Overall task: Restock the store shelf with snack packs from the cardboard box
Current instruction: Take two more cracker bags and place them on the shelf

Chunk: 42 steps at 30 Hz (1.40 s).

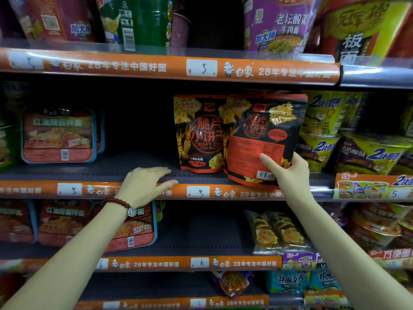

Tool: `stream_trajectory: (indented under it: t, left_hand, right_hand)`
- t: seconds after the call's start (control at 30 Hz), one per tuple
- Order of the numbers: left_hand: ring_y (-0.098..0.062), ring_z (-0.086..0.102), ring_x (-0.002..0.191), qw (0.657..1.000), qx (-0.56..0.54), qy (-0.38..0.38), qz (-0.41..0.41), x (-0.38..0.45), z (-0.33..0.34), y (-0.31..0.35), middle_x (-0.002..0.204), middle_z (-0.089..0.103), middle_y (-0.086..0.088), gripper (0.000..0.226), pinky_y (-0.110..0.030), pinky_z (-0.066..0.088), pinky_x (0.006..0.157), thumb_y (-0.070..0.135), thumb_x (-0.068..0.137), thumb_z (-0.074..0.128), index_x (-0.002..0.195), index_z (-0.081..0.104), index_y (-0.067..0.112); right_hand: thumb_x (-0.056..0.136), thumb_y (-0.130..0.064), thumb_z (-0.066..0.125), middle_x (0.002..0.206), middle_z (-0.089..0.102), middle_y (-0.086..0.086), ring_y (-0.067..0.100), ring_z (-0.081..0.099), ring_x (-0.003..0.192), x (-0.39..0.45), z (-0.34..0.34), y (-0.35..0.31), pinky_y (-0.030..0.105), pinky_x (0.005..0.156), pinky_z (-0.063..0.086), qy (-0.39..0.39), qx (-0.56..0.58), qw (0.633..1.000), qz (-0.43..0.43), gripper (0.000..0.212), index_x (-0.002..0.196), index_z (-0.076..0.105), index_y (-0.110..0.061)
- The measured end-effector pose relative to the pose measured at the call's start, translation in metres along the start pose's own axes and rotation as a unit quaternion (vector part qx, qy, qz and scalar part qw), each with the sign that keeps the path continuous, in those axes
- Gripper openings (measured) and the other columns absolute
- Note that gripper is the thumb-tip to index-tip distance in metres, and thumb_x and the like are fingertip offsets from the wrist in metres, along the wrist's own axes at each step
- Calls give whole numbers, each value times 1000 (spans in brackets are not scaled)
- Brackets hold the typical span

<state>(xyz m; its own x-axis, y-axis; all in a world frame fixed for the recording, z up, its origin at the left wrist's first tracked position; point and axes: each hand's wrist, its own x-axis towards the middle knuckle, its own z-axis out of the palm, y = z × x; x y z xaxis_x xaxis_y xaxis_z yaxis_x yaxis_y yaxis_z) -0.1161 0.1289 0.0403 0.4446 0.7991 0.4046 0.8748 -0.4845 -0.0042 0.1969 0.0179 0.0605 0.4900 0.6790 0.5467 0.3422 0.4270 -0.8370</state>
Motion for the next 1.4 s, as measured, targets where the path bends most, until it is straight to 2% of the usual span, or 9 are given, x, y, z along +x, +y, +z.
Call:
stream_trajectory:
  t: [0.1,0.23,0.5,0.73,0.9,1.0,1.17,1.27,1.4]
  left_hand:
    - [-15,50,126,1000,2,-5,11,1,-1,-4,141,48,12,118,-35,42,98,94,52,-9,136,47,33]
    - [-16,50,126,1000,4,-8,20,2,1,-6,143,46,13,121,-35,42,99,95,48,-9,137,46,34]
    - [-13,42,133,998,14,-41,38,-1,-6,-7,149,37,14,112,-33,36,104,93,47,21,142,36,34]
    - [-8,36,135,996,4,-60,61,0,-8,-13,150,35,14,110,-31,32,107,95,50,32,142,33,35]
    - [-10,35,136,996,7,-64,69,0,-7,-14,150,35,11,95,-32,31,108,85,65,41,143,33,33]
    - [-9,35,136,995,7,-70,69,-2,-7,-13,149,35,12,98,-32,31,108,88,62,37,143,32,33]
    - [-8,39,133,996,-25,-46,65,-7,-7,-21,145,42,13,105,-33,35,106,90,53,12,138,39,36]
    - [-8,40,132,996,-40,-51,60,-6,-6,-23,143,43,14,102,-33,35,106,91,54,21,137,41,36]
    - [-7,40,131,996,-38,-43,62,-7,-5,-22,143,44,14,90,-33,34,106,85,62,30,136,42,36]
  right_hand:
    - [77,-33,78,97,74,-7,9,70,93,-1,1,-1,30,80,56,-5,9,1000,15,22,96,68,-27]
    - [80,-21,76,96,74,-4,9,71,89,3,-1,-4,28,78,57,-35,54,997,39,15,93,69,-24]
    - [80,-17,75,101,75,6,23,71,97,27,52,2,44,89,55,-133,95,982,92,24,102,69,-12]
    - [76,-19,76,100,75,4,22,71,97,34,74,11,43,90,54,-148,128,975,108,25,100,69,-15]
    - [77,-6,76,100,74,0,14,71,94,38,64,7,22,73,56,-212,67,972,82,33,105,64,-17]
    - [66,-1,83,102,73,-2,10,71,93,42,57,6,21,77,56,-261,-3,963,65,49,105,63,-22]
    - [65,-3,85,100,73,-5,8,70,93,43,69,10,23,81,55,-235,-27,971,37,48,100,63,-26]
    - [64,-6,87,103,73,-4,12,69,97,42,72,16,30,86,54,-225,-25,973,37,48,102,64,-26]
    - [64,-4,86,100,72,-7,5,69,93,45,71,14,24,82,53,-230,-35,972,32,48,100,64,-26]
